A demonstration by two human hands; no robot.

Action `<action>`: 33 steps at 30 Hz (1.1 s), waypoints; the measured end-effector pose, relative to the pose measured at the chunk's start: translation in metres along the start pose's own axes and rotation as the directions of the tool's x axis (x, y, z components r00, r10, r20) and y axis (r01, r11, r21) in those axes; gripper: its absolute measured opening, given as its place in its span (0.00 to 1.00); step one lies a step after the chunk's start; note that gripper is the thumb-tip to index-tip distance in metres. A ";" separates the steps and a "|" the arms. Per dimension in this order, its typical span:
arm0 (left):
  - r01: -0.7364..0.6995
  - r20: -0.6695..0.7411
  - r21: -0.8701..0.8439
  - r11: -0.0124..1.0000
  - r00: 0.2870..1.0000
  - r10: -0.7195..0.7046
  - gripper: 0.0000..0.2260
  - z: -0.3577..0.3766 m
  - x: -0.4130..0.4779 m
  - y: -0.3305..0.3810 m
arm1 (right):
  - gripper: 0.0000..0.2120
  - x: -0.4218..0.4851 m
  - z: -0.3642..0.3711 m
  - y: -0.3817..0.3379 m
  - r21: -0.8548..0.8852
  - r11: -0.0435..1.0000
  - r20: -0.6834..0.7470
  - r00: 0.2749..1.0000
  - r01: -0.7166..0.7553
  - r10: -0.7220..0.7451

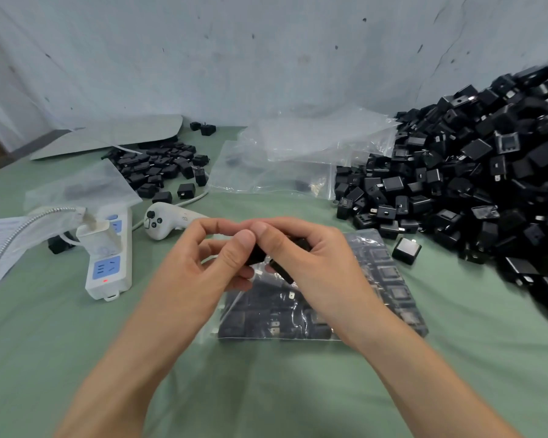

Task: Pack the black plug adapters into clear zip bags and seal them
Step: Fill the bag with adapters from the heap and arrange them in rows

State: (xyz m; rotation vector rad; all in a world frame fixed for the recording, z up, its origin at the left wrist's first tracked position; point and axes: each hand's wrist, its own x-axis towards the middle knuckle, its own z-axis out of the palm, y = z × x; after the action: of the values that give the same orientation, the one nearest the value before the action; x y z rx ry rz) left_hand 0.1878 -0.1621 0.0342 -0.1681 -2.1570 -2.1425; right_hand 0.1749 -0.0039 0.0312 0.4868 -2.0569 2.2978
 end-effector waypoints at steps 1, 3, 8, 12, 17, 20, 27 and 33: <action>0.004 -0.003 -0.001 1.000 1.000 -0.004 0.16 -0.002 0.000 -0.001 | 0.08 0.000 0.001 -0.001 -0.006 1.000 0.015 1.000 0.012 -0.012; 0.007 -0.009 -0.004 1.000 1.000 -0.007 0.15 -0.008 0.000 -0.004 | 0.09 0.000 0.002 0.000 0.002 1.000 0.024 1.000 0.019 -0.019; 0.037 -0.140 0.101 0.994 0.990 -0.023 0.15 -0.036 0.002 -0.014 | 0.08 0.003 -0.011 -0.003 0.102 0.995 -0.128 0.991 -0.014 0.027; 0.209 -0.308 0.244 0.947 0.943 -0.129 0.18 -0.054 0.006 -0.039 | 0.08 0.007 -0.029 -0.001 0.285 0.952 -0.286 0.939 -0.109 0.193; 0.319 -0.338 0.175 0.931 0.908 -0.248 0.15 -0.047 0.011 -0.056 | 0.07 0.012 -0.043 0.000 0.382 0.914 -0.353 0.893 -0.135 0.280; 0.302 -0.292 0.232 0.925 0.928 -0.230 0.14 -0.037 0.011 -0.055 | 0.06 0.013 -0.046 0.004 0.396 0.909 -0.366 0.886 -0.130 0.286; 0.275 -0.253 0.315 0.908 0.947 -0.199 0.13 -0.023 0.011 -0.054 | 0.06 0.015 -0.047 0.008 0.396 0.909 -0.376 0.881 -0.128 0.288; 0.239 -0.237 0.341 0.909 0.958 -0.163 0.03 -0.021 0.011 -0.057 | 0.07 0.015 -0.047 0.008 0.406 0.906 -0.377 0.882 -0.118 0.284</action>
State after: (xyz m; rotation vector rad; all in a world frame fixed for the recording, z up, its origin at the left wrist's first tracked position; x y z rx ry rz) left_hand 0.1684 -0.1834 -0.0201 0.3050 -2.4843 -1.7038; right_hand 0.1483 0.0378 0.0231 -0.2461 -1.5319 2.6243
